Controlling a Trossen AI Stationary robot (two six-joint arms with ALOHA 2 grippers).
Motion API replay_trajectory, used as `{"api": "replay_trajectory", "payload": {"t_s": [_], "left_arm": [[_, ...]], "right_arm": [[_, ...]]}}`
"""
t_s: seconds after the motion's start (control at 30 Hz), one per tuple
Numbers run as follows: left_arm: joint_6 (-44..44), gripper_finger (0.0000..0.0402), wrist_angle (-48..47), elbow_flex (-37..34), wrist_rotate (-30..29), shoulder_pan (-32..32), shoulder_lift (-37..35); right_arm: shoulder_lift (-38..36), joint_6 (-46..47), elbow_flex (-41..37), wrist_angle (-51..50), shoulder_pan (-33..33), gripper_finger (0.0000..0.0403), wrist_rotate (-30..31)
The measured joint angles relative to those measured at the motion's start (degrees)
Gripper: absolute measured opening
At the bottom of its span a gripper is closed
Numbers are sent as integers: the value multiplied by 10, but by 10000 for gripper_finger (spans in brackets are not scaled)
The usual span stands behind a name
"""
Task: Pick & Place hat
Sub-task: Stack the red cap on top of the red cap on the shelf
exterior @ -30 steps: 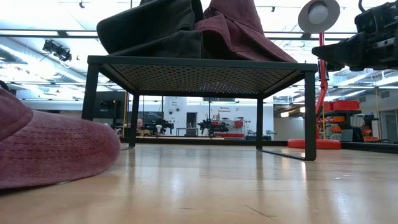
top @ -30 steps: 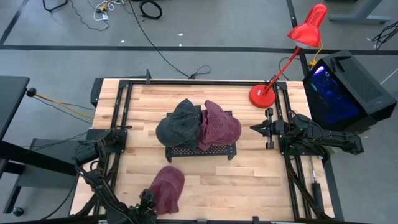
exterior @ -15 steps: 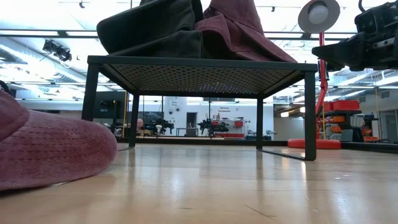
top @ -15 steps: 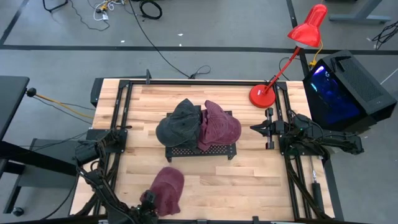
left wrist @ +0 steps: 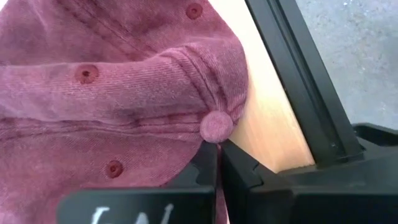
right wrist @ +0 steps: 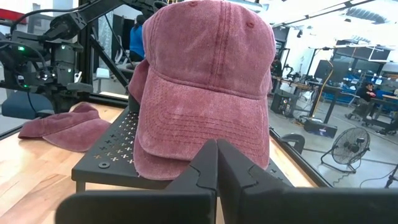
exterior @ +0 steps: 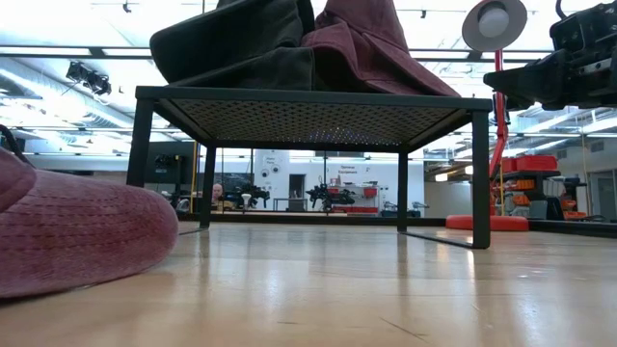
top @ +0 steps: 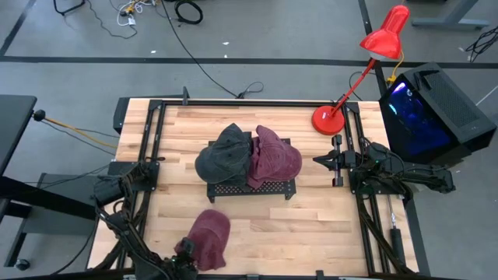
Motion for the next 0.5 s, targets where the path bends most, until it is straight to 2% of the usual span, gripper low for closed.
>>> {"api": "replay_trajectory", "payload": {"t_s": [0.27, 0.5], "left_arm": [[-4, 6, -40, 0, 2, 0, -44], [-5, 6, -89, 0, -28, 1, -101]], "right_arm": [[0, 0, 0, 0, 0, 4, 0], [0, 0, 0, 0, 0, 4, 0]]}}
